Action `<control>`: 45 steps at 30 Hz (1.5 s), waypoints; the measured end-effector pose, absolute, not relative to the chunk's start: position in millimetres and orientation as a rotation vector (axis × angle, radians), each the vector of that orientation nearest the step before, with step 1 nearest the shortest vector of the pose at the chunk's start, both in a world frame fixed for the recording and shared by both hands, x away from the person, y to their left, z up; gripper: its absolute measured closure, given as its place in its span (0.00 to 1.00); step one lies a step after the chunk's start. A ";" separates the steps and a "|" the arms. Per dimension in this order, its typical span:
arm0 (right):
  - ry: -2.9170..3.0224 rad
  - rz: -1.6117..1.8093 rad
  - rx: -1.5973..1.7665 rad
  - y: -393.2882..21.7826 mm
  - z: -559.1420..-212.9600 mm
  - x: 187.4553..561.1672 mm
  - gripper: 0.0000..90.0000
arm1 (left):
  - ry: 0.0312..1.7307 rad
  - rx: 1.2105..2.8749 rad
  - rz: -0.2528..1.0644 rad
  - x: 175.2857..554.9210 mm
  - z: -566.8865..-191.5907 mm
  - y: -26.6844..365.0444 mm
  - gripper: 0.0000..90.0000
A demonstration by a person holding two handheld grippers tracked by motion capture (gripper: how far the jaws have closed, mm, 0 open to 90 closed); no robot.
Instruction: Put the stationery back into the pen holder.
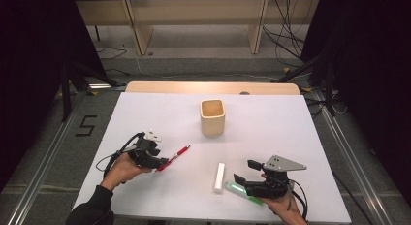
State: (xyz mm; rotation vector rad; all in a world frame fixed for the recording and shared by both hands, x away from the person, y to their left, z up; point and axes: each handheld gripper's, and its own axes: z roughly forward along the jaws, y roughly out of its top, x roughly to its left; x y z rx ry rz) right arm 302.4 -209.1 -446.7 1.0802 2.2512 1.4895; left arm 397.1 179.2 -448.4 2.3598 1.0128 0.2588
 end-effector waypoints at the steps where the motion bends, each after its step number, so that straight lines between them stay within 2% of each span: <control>1: 2.251 1.492 1.083 -209.2 -446.5 302.4 0.29 | 1.015 2.356 0.254 397.0 -447.3 177.1 0.45; 5: 2.251 1.492 1.086 -209.7 -446.6 302.7 0.29 | 1.016 2.358 0.230 400.4 -445.0 166.9 0.34; 13: 2.256 1.492 1.084 -208.8 -447.5 303.2 0.29 | 1.045 2.403 0.216 411.3 -449.4 157.1 0.28; 19: 2.257 1.493 1.080 -208.6 -447.5 303.1 0.29 | 1.046 2.439 0.211 418.2 -455.0 149.6 0.37; 35: 2.264 1.490 1.080 -207.6 -447.9 303.0 0.29 | 1.030 2.520 0.164 427.0 -458.4 138.8 0.71; 45: 2.263 1.491 1.080 -207.3 -448.0 302.8 0.29 | 1.049 2.541 0.145 430.4 -464.3 135.8 0.80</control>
